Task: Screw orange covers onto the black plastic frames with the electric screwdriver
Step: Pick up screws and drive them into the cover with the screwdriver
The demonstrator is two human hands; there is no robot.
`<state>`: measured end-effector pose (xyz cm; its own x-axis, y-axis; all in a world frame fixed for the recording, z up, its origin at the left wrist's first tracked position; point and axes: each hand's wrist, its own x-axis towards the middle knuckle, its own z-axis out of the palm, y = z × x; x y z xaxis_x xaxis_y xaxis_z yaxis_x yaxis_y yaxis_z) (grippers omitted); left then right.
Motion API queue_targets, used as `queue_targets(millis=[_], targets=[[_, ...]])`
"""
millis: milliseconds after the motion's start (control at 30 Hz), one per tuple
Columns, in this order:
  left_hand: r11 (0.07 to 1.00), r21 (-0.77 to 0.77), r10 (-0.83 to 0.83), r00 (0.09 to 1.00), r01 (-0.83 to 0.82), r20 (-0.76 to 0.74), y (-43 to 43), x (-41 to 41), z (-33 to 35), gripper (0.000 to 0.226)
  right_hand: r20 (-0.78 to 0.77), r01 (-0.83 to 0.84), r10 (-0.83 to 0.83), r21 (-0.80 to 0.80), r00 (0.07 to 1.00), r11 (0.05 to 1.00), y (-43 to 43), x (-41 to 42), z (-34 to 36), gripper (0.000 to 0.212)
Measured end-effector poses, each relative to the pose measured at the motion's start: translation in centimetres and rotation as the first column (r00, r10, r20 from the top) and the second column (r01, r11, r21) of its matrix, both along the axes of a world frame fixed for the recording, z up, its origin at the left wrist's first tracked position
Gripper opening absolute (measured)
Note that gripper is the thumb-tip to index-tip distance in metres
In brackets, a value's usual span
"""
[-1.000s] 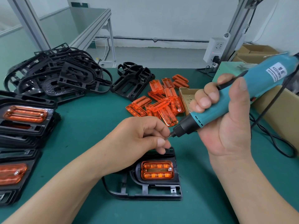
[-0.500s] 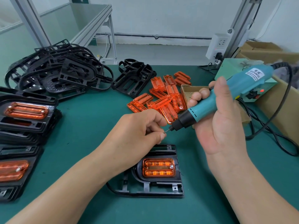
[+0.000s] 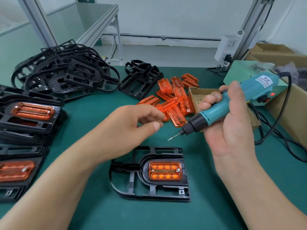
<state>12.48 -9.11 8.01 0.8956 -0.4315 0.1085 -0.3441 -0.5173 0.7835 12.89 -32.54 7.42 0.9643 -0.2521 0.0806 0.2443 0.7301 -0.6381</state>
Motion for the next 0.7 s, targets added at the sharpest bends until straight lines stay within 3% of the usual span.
queue_targets(millis=[100, 200, 333, 700], targets=[[0.974, 0.207, -0.069, 0.989, 0.095, -0.132, 2.4, 0.8, 0.6, 0.027, 0.043, -0.057, 0.058, -0.027, 0.997, 0.998, 0.4, -0.3, 0.1, 0.02], [0.909, 0.365, -0.115, 0.964, 0.2, -0.241, 3.0, 0.5, 0.6, 0.049, 0.071, -0.127, 0.133, -0.079, 0.989, 0.989, 1.2, -0.8, 0.2, 0.017], [0.827, 0.507, -0.14, 0.962, 0.243, -0.233, 2.0, 0.0, 0.2, 0.057, 0.077, -0.185, 0.199, -0.155, 0.977, 0.97, 2.3, -1.6, 0.3, 0.016], [0.786, 0.572, -0.144, 0.969, 0.236, -0.201, 1.3, -0.2, -0.1, 0.048, 0.104, -0.245, 0.286, -0.294, 0.953, 0.924, 4.0, -2.7, 0.4, 0.011]])
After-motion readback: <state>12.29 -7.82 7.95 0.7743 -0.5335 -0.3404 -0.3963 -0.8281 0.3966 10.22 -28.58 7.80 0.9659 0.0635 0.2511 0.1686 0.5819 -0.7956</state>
